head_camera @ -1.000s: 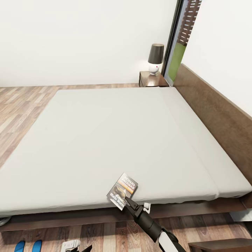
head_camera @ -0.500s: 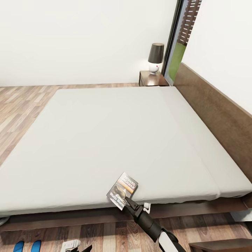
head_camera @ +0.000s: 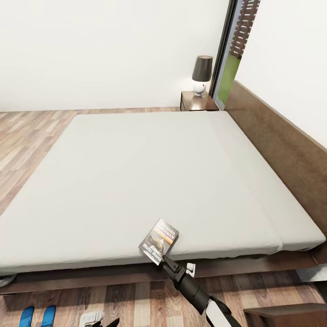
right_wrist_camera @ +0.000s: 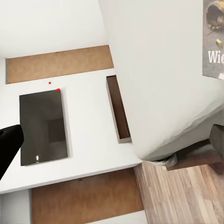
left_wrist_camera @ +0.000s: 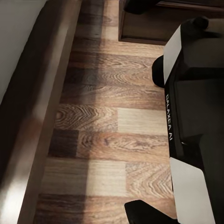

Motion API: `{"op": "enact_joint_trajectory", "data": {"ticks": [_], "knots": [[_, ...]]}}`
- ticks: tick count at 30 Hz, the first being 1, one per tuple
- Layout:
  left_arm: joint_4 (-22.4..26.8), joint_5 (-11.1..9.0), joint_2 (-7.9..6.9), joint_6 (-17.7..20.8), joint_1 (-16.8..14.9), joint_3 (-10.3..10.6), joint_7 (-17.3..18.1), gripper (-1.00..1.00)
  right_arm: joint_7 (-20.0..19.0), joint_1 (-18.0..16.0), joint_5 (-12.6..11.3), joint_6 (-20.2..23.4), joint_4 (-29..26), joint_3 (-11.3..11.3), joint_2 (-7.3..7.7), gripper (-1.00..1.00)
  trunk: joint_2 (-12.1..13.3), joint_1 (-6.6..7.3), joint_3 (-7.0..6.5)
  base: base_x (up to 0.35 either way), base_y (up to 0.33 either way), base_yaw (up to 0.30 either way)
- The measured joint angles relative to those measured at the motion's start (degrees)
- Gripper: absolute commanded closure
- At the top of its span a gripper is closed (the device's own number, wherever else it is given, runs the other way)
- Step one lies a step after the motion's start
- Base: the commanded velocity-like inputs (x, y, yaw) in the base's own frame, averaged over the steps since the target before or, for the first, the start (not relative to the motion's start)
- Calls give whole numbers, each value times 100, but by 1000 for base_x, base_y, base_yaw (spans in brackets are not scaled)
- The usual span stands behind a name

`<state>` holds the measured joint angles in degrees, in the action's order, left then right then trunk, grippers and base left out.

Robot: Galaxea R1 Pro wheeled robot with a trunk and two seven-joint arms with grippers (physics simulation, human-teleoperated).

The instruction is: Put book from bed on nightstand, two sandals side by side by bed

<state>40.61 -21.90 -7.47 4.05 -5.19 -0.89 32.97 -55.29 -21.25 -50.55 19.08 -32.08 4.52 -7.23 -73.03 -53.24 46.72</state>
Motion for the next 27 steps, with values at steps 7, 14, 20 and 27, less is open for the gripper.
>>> {"op": "enact_joint_trajectory", "data": {"ticks": [7, 14, 20, 27], "knots": [[0, -12, -1, 19, -2, -1, 14, -100, 1, 0, 0, 0, 1, 0, 0, -100, 0, 0, 0, 0, 0, 0], [0, -8, 0, 22, -3, 0, 9, -100, 0, 0, 0, 0, -1, 0, 0, -100, -239, -131, 107, 0, 0, 0], [1, -3, 0, 17, 0, 7, 6, -100, 1, 0, 0, 0, -1, 0, 0, -100, -480, -263, 215, 0, 0, 0], [0, -2, 0, 16, -3, 9, 3, -100, 0, 0, 0, 0, -1, 0, 0, -100, -761, -417, 341, 0, 0, 0]]}}
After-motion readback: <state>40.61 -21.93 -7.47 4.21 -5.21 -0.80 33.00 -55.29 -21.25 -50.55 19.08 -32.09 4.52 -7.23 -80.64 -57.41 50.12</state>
